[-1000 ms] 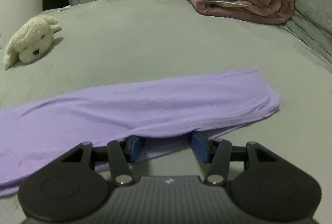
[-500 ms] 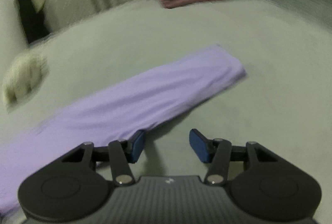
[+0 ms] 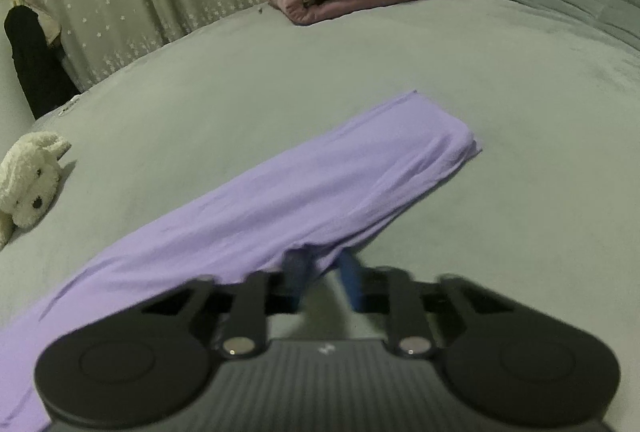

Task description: Fold clothes

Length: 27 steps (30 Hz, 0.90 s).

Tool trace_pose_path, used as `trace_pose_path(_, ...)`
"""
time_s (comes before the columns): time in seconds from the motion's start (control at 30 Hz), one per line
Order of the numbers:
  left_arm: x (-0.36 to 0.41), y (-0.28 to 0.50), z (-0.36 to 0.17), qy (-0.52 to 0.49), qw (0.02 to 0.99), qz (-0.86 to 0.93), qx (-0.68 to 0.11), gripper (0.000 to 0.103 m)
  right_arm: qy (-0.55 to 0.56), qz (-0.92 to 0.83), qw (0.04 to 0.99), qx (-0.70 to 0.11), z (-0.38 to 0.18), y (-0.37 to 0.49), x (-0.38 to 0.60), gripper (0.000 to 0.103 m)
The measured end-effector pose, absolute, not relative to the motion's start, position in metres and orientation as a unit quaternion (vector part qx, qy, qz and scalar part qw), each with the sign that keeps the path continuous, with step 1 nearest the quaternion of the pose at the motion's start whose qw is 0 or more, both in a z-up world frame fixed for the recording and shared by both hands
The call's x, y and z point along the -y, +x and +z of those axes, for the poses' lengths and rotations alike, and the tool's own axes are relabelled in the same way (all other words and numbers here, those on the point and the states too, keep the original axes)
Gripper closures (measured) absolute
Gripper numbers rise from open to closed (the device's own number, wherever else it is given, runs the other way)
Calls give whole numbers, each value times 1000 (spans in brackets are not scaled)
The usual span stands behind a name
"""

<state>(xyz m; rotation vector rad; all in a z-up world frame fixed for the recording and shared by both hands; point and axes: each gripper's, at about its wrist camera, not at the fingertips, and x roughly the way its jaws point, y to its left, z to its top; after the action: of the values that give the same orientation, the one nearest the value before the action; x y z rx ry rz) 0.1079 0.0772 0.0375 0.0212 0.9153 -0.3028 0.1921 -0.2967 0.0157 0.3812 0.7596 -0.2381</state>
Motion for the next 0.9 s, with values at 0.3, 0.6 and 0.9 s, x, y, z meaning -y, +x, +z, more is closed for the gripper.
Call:
trace_pose_path(0.3, -77, 104, 43, 20, 889, -147, -433, 96, 225, -106, 906, -343, 21, 174, 314, 99)
trace_pose_path(0.6, -78, 102, 46, 42, 889, -162, -426, 96, 229, -102, 907, -338, 33, 172, 327, 99)
trace_pose_path(0.9, -73, 105, 36, 70, 876, -182, -440, 96, 206, -108, 904, -359, 19, 178, 322, 99)
